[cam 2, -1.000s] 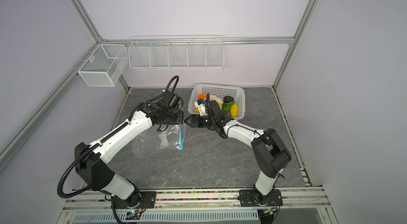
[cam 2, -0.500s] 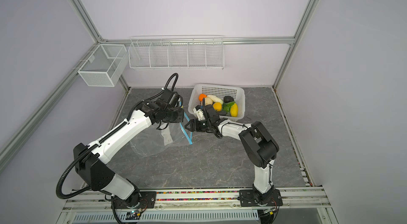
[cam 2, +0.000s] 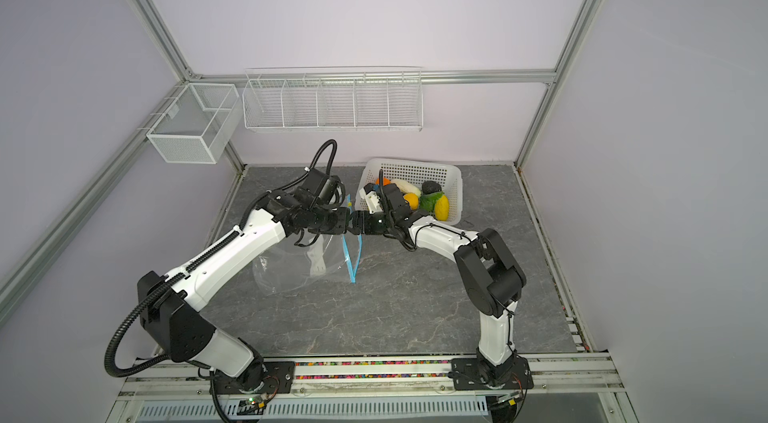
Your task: Place the food in the zip-top bag and seal the zipper
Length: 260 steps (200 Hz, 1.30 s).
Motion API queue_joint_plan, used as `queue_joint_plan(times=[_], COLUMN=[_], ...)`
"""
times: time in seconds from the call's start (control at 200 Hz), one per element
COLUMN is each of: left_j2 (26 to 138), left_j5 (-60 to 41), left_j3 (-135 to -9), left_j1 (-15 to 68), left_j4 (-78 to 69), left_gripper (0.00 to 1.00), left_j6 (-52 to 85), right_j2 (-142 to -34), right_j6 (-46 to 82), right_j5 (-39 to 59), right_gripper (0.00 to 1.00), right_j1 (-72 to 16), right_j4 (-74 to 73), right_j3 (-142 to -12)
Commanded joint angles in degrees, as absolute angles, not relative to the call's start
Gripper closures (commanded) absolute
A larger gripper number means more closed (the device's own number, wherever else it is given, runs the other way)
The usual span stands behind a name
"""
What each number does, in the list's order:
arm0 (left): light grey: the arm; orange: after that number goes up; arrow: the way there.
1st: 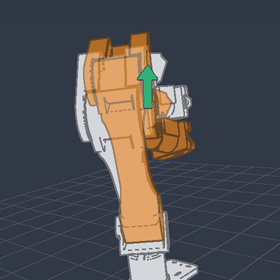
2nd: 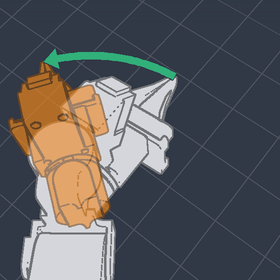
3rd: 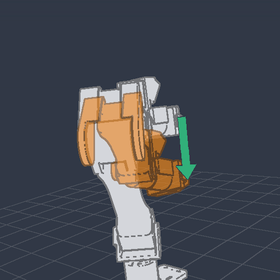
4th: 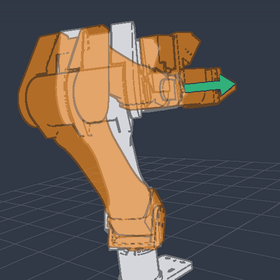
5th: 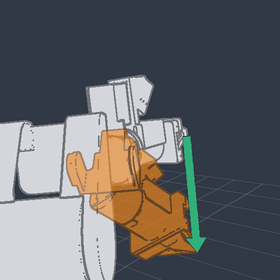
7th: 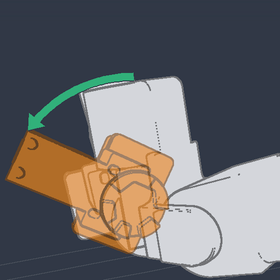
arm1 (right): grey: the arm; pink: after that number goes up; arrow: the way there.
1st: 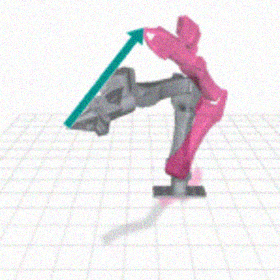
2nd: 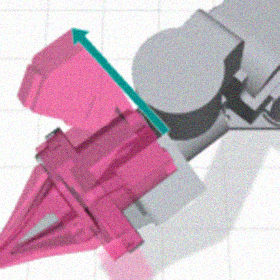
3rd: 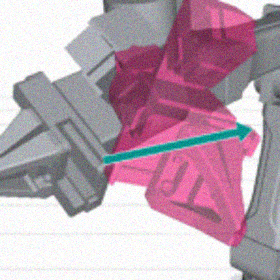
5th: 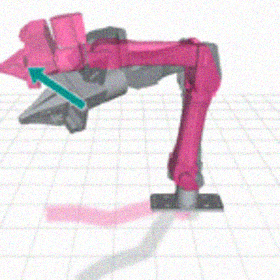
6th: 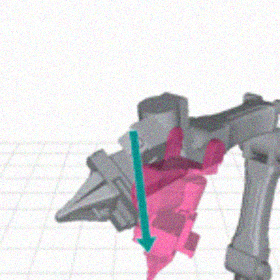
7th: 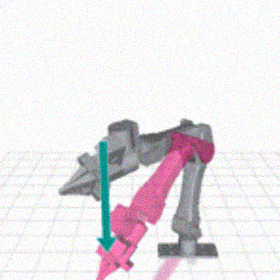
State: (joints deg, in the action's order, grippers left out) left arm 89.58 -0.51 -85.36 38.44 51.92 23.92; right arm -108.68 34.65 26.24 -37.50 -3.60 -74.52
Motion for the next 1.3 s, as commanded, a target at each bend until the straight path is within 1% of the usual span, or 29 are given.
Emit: queue_joint_plan(times=[0.0, 0.105, 0.3, 0.43, 0.565, 0.77, 0.95, 1.145, 1.294], left_j2=[87.9, 87.5, 86.4, 85.9, 85.6, 87.1, 90.0, 91.8, 92.9], left_j5=[-0.8, 0.7, 3.5, 3.7, 3.2, 3.9, 4.5, 2.9, 2.5], left_j3=[-84.5, -84.4, -84.8, -85.3, -85.3, -84.2, -84.7, -84.3, -85.0], left_j1=[38.8, 38.7, 38.7, 38.7, 38.7, 38.6, 38.5, 38.5, 38.5], left_j4=[53.2, 54.1, 55.5, 56.2, 56.0, 54.6, 55.5, 55.0, 55.8], left_gripper=[1.00, 1.00, 1.00, 1.00, 1.00, 1.00, 1.00, 1.00, 1.00], left_j6=[21.4, 20.9, 19.4, 19.1, 18.6, 18.9, 19.9, 20.6, 21.4], right_j2=[-109.8, -110.4, -112.4, -113.3, -113.7, -112.5, -107.8, -102.6, -99.1], right_j6=[34.0, 34.2, 36.3, 37.2, 37.2, 36.0, 33.3, 30.7, 30.4], right_j5=[23.4, 21.0, 17.3, 15.5, 16.1, 18.0, 19.0, 17.3, 16.4], right_gripper=[0.30, 0.32, 0.37, 0.38, 0.38, 0.37, 0.34, 0.30, 0.27], right_j1=[-37.3, -37.1, -36.9, -37.1, -37.4, -37.8, -37.9, -37.6, -37.6], right_j4=[0.4, 2.6, 6.0, 7.9, 8.3, 8.0, 8.4, 10.8, 9.9], right_j3=[-75.9, -76.2, -77.2, -78.2, -78.6, -77.6, -73.9, -69.7, -66.2])
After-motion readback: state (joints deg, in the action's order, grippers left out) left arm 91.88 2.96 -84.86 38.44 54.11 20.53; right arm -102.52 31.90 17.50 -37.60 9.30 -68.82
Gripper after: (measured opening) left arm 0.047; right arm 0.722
